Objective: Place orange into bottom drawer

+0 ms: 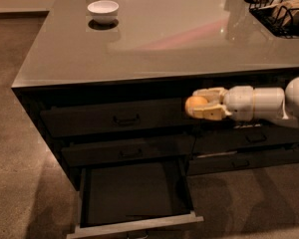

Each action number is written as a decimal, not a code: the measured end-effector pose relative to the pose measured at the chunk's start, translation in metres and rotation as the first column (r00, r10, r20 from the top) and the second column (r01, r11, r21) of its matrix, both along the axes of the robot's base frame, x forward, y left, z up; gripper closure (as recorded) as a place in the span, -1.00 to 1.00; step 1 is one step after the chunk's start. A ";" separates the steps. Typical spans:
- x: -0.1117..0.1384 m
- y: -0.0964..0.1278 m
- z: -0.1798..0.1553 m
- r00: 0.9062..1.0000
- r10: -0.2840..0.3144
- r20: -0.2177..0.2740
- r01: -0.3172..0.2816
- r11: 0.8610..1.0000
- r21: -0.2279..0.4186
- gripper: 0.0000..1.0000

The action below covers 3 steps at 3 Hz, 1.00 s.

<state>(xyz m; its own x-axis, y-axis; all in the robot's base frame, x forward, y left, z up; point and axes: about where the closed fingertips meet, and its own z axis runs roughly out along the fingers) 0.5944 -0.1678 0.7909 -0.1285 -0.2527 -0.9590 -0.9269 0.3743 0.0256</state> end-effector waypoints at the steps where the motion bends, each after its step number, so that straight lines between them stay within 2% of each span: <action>1: -0.014 -0.003 -0.095 0.998 0.032 -0.058 -0.031 0.999 0.012 1.00; 2: -0.021 -0.007 -0.147 0.994 0.092 -0.064 -0.086 0.992 0.092 1.00; 3: -0.020 -0.003 -0.144 0.994 0.091 -0.066 -0.085 0.993 0.084 1.00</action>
Offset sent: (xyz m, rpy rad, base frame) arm -0.0216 -0.0292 -0.1803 0.1768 0.0476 0.1321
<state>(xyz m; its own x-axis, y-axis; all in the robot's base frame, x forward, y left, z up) 0.5741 -0.1711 0.6473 -0.1765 -0.1876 -0.9663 -0.9510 0.2857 0.1183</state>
